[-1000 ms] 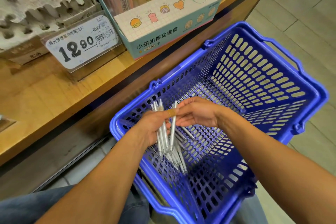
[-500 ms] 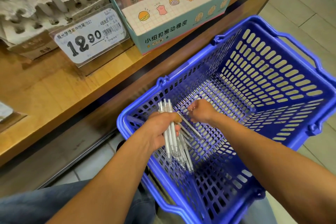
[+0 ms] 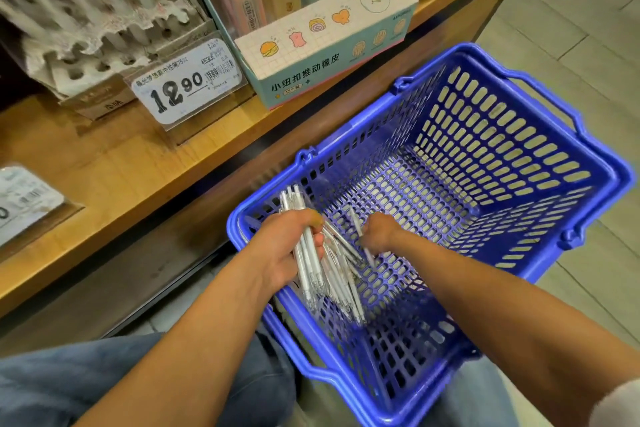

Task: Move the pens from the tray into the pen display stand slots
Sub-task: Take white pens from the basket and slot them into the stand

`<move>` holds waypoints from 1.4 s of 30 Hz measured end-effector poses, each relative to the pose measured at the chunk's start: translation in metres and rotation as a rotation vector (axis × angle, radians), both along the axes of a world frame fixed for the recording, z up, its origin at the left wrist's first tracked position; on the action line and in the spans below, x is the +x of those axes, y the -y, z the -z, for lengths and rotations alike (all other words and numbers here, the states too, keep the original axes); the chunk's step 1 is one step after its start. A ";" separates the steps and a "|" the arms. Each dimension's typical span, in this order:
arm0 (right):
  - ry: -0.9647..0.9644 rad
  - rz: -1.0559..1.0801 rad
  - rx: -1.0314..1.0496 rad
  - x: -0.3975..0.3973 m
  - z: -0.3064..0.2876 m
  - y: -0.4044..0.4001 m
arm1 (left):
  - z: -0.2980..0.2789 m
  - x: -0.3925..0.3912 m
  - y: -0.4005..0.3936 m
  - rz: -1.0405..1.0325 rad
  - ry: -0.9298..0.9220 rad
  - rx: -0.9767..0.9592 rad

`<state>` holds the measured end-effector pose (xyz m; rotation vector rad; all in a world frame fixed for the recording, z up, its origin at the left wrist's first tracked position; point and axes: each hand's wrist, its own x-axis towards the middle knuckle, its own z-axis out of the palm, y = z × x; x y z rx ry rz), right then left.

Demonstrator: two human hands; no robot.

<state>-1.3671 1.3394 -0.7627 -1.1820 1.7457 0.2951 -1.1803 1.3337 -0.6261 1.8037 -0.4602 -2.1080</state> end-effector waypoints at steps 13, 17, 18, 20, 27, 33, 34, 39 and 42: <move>0.937 0.407 -0.276 0.057 -0.174 -0.027 | -0.036 0.008 -0.017 -0.071 -0.345 -0.089; 0.948 0.320 -0.223 0.055 -0.156 -0.019 | -0.033 0.016 -0.011 -0.176 -0.122 -0.139; 0.954 0.319 -0.166 0.048 -0.146 -0.017 | -0.030 0.018 -0.008 -0.191 -0.055 -0.142; 0.921 0.397 -0.074 0.036 -0.116 -0.013 | -0.026 0.025 -0.005 -0.197 0.013 -0.131; -0.063 -0.097 0.034 0.042 0.003 -0.027 | -0.029 0.042 -0.006 -0.109 -0.020 -0.107; -0.130 -0.198 -0.037 0.052 0.017 -0.027 | -0.035 0.052 -0.005 -0.079 -0.033 -0.105; -0.115 -0.186 -0.068 0.050 0.013 -0.024 | -0.036 0.050 -0.004 -0.079 -0.036 -0.107; 0.315 0.300 -0.194 0.033 -0.050 -0.001 | -0.037 0.044 -0.006 -0.068 -0.030 -0.129; 0.670 0.406 -0.219 0.029 -0.112 0.011 | -0.039 0.041 -0.006 -0.047 -0.046 -0.140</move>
